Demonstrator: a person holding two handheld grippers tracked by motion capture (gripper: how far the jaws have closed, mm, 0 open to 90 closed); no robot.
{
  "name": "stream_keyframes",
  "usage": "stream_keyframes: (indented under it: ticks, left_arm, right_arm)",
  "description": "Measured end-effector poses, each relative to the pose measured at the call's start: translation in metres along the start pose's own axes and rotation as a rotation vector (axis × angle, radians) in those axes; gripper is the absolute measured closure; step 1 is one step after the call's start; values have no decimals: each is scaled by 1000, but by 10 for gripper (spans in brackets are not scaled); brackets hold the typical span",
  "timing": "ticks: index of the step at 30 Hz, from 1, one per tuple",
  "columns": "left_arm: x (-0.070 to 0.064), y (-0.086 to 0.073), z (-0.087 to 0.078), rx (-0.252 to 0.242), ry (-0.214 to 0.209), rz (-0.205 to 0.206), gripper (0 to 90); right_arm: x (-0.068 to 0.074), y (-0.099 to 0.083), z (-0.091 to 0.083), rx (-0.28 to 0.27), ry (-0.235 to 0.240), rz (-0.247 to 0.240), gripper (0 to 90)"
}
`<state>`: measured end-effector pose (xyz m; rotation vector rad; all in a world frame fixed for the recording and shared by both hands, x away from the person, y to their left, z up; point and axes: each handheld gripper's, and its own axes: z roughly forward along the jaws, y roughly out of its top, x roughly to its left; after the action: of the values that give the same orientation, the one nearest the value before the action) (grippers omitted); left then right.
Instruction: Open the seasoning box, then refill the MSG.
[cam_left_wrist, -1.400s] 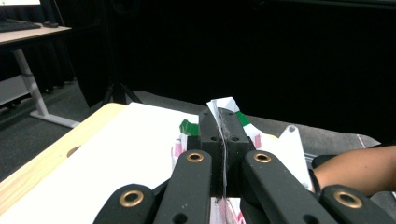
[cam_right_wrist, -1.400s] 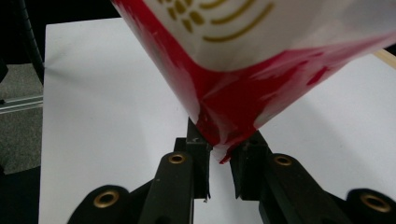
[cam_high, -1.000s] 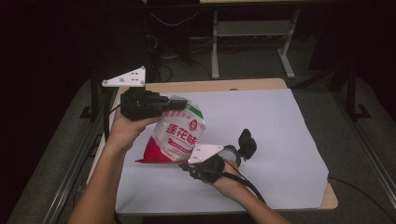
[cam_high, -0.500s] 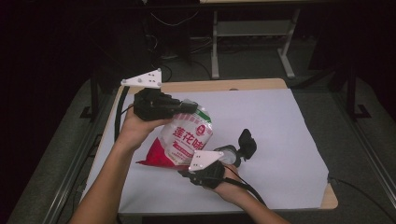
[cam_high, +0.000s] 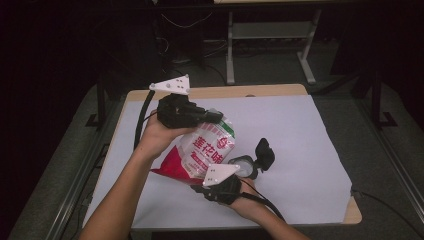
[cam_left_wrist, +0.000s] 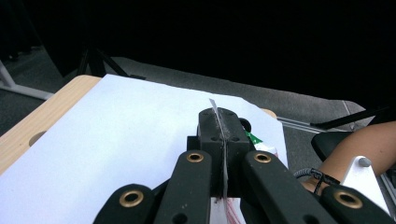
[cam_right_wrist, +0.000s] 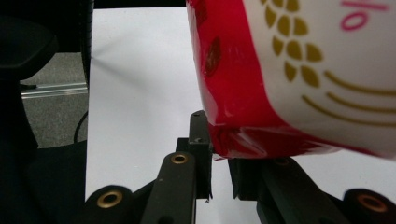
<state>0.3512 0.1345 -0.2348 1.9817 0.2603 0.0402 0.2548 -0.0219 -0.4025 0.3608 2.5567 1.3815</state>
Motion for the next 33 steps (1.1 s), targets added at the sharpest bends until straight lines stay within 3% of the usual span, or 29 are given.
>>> stream_keyframes:
  ticks: [10,33]
  left_arm:
    - [0,3,10,37,-3,4,900]
    - [-1,15,57,168,-17,32,900]
  right_arm:
    - [3,-1,1,-16,22,-19,805]
    - [4,-1,-3,-68,43,-39,808]
